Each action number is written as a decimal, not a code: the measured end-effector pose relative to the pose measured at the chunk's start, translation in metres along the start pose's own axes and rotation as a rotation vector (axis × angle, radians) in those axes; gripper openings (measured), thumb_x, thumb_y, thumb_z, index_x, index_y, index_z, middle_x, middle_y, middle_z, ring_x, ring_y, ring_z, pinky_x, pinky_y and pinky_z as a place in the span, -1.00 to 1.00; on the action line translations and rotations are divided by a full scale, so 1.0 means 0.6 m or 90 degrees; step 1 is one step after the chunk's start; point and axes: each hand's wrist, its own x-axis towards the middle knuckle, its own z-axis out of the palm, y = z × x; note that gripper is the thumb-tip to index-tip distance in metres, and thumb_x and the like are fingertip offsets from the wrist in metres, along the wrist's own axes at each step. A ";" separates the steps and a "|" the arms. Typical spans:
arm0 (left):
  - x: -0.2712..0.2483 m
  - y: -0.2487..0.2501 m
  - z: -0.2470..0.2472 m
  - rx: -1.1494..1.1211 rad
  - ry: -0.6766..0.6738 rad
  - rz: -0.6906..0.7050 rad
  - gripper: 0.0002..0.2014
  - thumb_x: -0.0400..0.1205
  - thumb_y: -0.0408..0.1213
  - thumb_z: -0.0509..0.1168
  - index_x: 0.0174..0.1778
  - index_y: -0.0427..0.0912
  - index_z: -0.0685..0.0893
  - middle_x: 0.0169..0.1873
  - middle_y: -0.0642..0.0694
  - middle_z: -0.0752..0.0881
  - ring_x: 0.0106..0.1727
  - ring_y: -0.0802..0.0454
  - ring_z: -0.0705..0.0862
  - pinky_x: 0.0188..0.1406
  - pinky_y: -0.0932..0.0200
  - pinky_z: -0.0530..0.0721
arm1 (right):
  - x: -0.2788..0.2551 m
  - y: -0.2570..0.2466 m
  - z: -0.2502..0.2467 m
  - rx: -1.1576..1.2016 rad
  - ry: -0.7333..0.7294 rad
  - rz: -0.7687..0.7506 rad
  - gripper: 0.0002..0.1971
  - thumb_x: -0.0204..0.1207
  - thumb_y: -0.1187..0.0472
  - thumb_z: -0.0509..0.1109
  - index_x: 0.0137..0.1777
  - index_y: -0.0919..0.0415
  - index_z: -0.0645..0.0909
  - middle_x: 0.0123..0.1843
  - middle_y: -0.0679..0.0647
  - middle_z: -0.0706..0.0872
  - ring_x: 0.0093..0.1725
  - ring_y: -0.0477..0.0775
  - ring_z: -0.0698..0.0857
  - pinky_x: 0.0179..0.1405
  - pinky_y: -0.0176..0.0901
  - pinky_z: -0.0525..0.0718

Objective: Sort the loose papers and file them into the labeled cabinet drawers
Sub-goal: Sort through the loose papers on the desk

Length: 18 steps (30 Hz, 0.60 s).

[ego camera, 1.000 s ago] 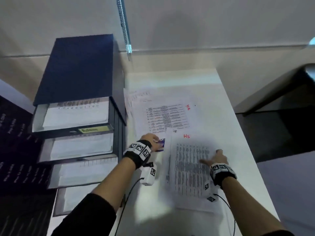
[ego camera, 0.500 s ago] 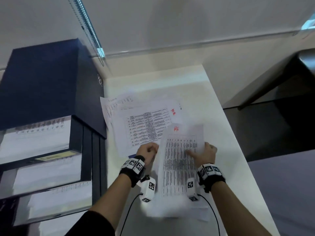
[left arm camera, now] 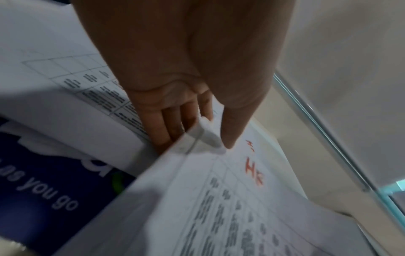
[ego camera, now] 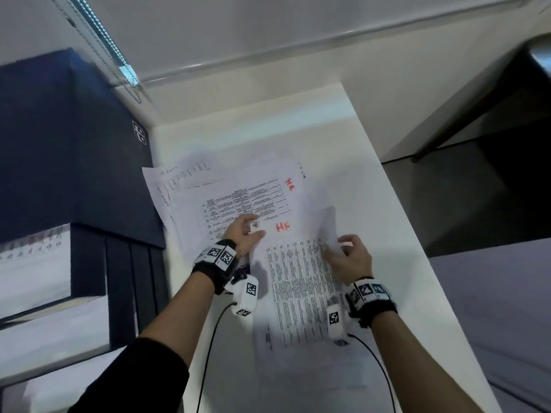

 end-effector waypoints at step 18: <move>-0.070 -0.043 0.011 -0.071 0.020 0.016 -0.58 0.33 -0.18 0.67 0.04 -0.27 0.80 -0.28 0.00 0.76 -0.25 0.13 0.73 0.13 0.13 0.69 | 0.014 0.050 -0.119 0.192 0.037 0.109 -0.83 0.41 0.30 0.60 -0.03 0.24 0.72 0.06 0.33 0.79 -0.05 0.24 0.76 0.14 0.15 0.71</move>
